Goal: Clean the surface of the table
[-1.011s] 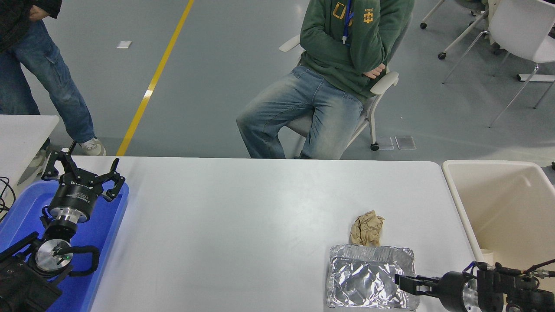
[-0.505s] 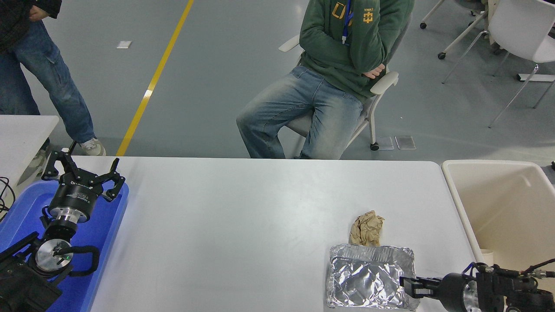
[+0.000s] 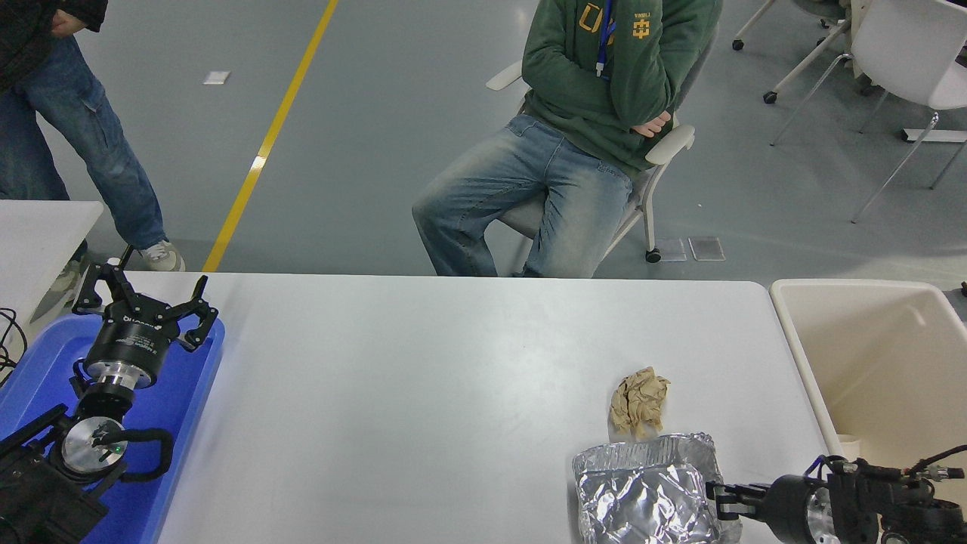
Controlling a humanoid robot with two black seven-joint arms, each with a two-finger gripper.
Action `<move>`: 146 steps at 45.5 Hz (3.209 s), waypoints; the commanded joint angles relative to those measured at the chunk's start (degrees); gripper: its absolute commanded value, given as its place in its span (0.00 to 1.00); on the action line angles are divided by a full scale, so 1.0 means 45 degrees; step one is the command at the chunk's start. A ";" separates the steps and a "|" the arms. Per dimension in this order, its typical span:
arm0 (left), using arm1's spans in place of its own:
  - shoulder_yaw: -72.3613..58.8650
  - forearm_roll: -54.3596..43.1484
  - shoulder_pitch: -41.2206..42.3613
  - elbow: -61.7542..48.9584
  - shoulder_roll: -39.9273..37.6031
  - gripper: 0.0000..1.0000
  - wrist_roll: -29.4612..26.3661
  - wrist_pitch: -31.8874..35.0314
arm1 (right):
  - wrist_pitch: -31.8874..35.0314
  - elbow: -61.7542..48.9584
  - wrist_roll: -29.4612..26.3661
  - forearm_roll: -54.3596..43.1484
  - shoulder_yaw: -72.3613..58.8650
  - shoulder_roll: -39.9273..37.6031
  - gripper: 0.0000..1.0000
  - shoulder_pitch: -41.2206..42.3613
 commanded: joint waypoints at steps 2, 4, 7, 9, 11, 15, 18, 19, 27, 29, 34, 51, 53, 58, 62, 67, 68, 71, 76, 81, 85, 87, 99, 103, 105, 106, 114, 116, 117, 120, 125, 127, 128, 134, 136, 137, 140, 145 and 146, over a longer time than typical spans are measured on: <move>0.0000 0.0000 0.0000 0.0000 0.0000 1.00 0.0003 0.0000 | 0.0218 0.0430 0.0019 0.0127 -0.0445 -0.0776 0.00 0.0854; 0.0000 0.0000 0.0000 0.0000 0.0000 1.00 0.0003 0.0000 | 0.0335 0.0664 0.0019 0.0205 -0.0445 -0.1030 0.00 0.1108; 0.0000 0.0000 0.0000 0.0000 0.0000 1.00 -0.0017 0.0000 | 0.0589 0.0997 0.0019 0.0264 -0.0445 -0.1362 0.00 0.1362; 0.0000 0.0000 0.0000 0.0000 0.0000 1.00 -0.0017 0.0000 | 0.0706 0.1348 0.0019 0.0283 -0.0445 -0.1675 0.00 0.1499; 0.0000 0.0000 0.0000 0.0000 0.0000 1.00 -0.0016 0.0000 | 0.0746 0.1563 0.0039 0.0322 -0.0426 -0.1890 0.00 0.1539; 0.0000 0.0000 0.0000 0.0000 0.0000 1.00 0.0003 0.0000 | 0.0785 0.1973 0.0078 0.0517 -0.0426 -0.2242 0.00 0.1539; 0.0000 0.0000 0.0000 0.0000 0.0000 1.00 0.0003 0.0000 | 0.0785 0.2344 0.0175 0.0537 -0.0426 -0.2495 0.00 0.1539; 0.0000 0.0000 0.0000 0.0000 0.0000 1.00 0.0003 0.0000 | 0.0785 0.2423 0.0176 0.0537 -0.0426 -0.2593 0.00 0.1539; 0.0000 0.0000 0.0000 0.0000 0.0000 1.00 0.0003 0.0000 | 0.0785 0.2755 0.0273 0.0576 -0.0289 -0.3238 0.00 0.1578; 0.0000 0.0000 0.0000 0.0000 0.0000 1.00 -0.0017 0.0000 | 0.0785 0.2872 0.0273 0.0576 -0.0270 -0.3413 0.00 0.1636; 0.0000 0.0000 0.0000 0.0000 0.0000 1.00 -0.0017 0.0000 | 0.0785 0.3204 0.0370 0.0596 -0.0191 -0.3862 0.00 0.1656; 0.0000 0.0000 0.0000 0.0000 0.0000 1.00 -0.0017 0.0000 | 0.1078 0.3732 0.0917 0.1884 -0.0152 -0.5601 0.00 0.2769; 0.0000 0.0000 0.0000 0.0000 0.0000 1.00 -0.0017 0.0000 | 0.1078 0.3752 0.0976 0.2040 -0.0152 -0.5757 0.00 0.2866; 0.0000 0.0000 0.0000 0.0000 0.0000 1.00 -0.0017 0.0000 | 0.1097 0.3927 0.1288 0.2217 -0.0152 -0.6187 0.00 0.2945; 0.0000 0.0000 0.0000 0.0000 0.0000 1.00 -0.0016 0.0000 | 0.1254 0.4142 0.1406 0.2295 -0.0113 -0.6597 0.00 0.2965; 0.0000 0.0000 0.0000 0.0000 0.0000 1.00 -0.0017 0.0000 | 0.1332 0.4181 0.1503 0.2685 0.0081 -0.6832 0.00 0.3081; 0.0000 0.0000 0.0000 0.0000 0.0000 1.00 0.0003 0.0000 | 0.1332 0.4162 0.1504 0.2782 0.0102 -0.6852 0.00 0.3120; 0.0000 0.0000 0.0000 0.0000 0.0000 1.00 0.0003 0.0000 | 0.1351 0.4123 0.1504 0.3075 0.0121 -0.6988 0.00 0.3276; 0.0000 0.0000 0.0000 0.0000 0.0000 1.00 -0.0017 0.0000 | 0.1429 0.4123 0.1620 0.3564 0.0121 -0.7183 0.00 0.3628; 0.0000 0.0000 0.0000 0.0000 0.0000 1.00 0.0003 0.0000 | 0.1508 0.4103 0.1796 0.3779 0.0121 -0.7496 0.00 0.3863; 0.0000 0.0000 0.0000 0.0000 0.0000 1.00 -0.0017 0.0000 | 0.1508 0.4064 0.1855 0.3955 0.0218 -0.7652 0.00 0.3922; 0.0000 0.0000 0.0000 0.0000 0.0000 1.00 0.0003 0.0000 | 0.1508 0.3967 0.1875 0.4111 0.0297 -0.7672 0.00 0.3922; 0.0000 0.0000 0.0000 0.0000 0.0000 1.00 -0.0017 0.0000 | 0.1488 0.3147 0.2050 0.5224 0.0590 -0.7731 0.00 0.3902; 0.0000 0.0000 0.0000 0.0000 0.0000 1.00 -0.0016 0.0000 | 0.1449 0.2834 0.2128 0.5536 0.0590 -0.7731 0.00 0.3882; 0.0000 0.0000 0.0000 0.0000 0.0000 1.00 -0.0017 0.0000 | 0.1391 0.2717 0.2206 0.5693 0.0571 -0.7731 0.00 0.3863; 0.0000 0.0000 0.0000 0.0000 0.0000 1.00 0.0003 0.0000 | 0.1371 0.2620 0.2226 0.5790 0.0571 -0.7731 0.00 0.3863; 0.0000 0.0000 0.0000 0.0000 0.0000 1.00 -0.0017 0.0000 | 0.1215 0.1487 0.2246 0.7000 0.0571 -0.7516 0.00 0.3843; 0.0000 0.0000 0.0000 0.0000 0.0000 1.00 -0.0017 0.0000 | 0.1079 0.1350 0.2246 0.7294 0.0551 -0.7438 0.00 0.3785; 0.0000 0.0000 0.0000 0.0000 0.0000 1.00 -0.0017 0.0000 | 0.0962 0.1272 0.2246 0.7411 0.0532 -0.7399 0.00 0.3746; 0.0000 0.0000 0.0000 0.0000 0.0000 1.00 0.0003 0.0000 | 0.0591 0.1057 0.2324 0.7704 0.0434 -0.7340 0.00 0.3687; 0.0000 0.0000 0.0000 0.0000 0.0000 1.00 -0.0016 0.0000 | 0.0064 0.0783 0.2363 0.8504 0.0375 -0.7087 0.00 0.3376; 0.0000 0.0000 0.0000 0.0000 0.0000 1.00 -0.0017 0.0000 | -0.0210 0.0647 0.2363 0.8972 0.0375 -0.6950 0.00 0.3161; 0.0000 0.0000 0.0000 0.0000 0.0000 1.00 0.0003 0.0000 | -0.0346 0.0569 0.2363 0.9168 0.0375 -0.6872 0.00 0.3044; 0.0000 0.0000 0.0000 0.0000 0.0000 1.00 -0.0016 0.0000 | -0.1225 -0.0192 0.2363 1.0009 0.0375 -0.6053 0.00 0.2341; 0.0000 0.0000 0.0000 0.0000 0.0000 1.00 -0.0016 0.0000 | -0.1460 -0.0544 0.2363 1.0301 0.0395 -0.5721 0.00 0.2145; 0.0000 0.0000 0.0000 0.0000 0.0000 1.00 -0.0017 0.0000 | -0.1558 -0.0700 0.2363 1.0477 0.0395 -0.5564 0.00 0.2067; 0.0000 0.0000 0.0000 0.0000 0.0000 1.00 -0.0017 0.0000 | -0.1831 -0.0975 0.2344 1.1199 0.0375 -0.5173 0.00 0.1891; 0.0000 0.0000 0.0000 0.0000 0.0000 1.00 -0.0017 0.0000 | -0.2378 -0.1794 0.2344 1.1923 0.0375 -0.4509 0.00 0.1480; 0.0000 0.0000 0.0000 0.0000 0.0000 1.00 -0.0017 0.0000 | -0.2437 -0.1969 0.2344 1.1982 0.0375 -0.4392 0.00 0.1461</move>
